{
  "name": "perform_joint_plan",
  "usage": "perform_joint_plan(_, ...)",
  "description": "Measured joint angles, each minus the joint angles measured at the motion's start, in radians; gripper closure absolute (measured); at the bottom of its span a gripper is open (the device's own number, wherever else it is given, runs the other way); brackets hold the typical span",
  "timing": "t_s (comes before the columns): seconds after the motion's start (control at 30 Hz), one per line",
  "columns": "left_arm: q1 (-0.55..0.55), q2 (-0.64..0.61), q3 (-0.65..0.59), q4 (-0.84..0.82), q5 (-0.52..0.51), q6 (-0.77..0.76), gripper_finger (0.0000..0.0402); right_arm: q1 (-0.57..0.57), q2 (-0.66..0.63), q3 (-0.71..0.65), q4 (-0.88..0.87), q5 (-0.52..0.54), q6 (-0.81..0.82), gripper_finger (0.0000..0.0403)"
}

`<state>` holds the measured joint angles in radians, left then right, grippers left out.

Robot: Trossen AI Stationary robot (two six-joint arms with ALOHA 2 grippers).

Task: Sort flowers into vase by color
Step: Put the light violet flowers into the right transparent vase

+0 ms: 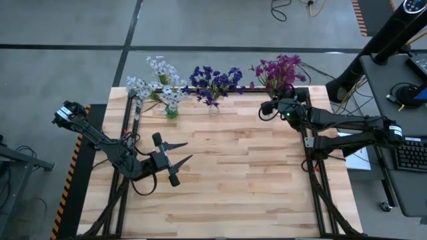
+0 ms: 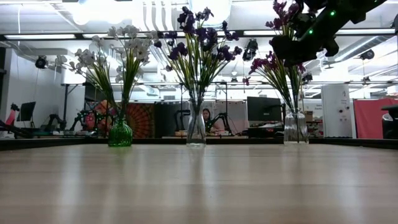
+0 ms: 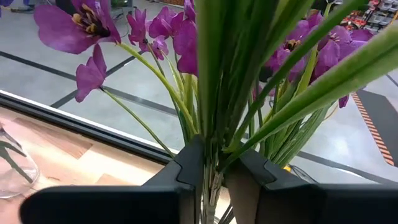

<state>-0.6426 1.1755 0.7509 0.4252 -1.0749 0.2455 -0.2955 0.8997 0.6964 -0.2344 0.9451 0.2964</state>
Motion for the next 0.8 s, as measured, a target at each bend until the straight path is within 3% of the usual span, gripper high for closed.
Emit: perform_joint_plan(0.8,0.0,0.0,0.0,0.0,0.0,0.0,0.0212,0.003,-0.002,-0.001,-0.016,-0.001,0.022,0.0257)
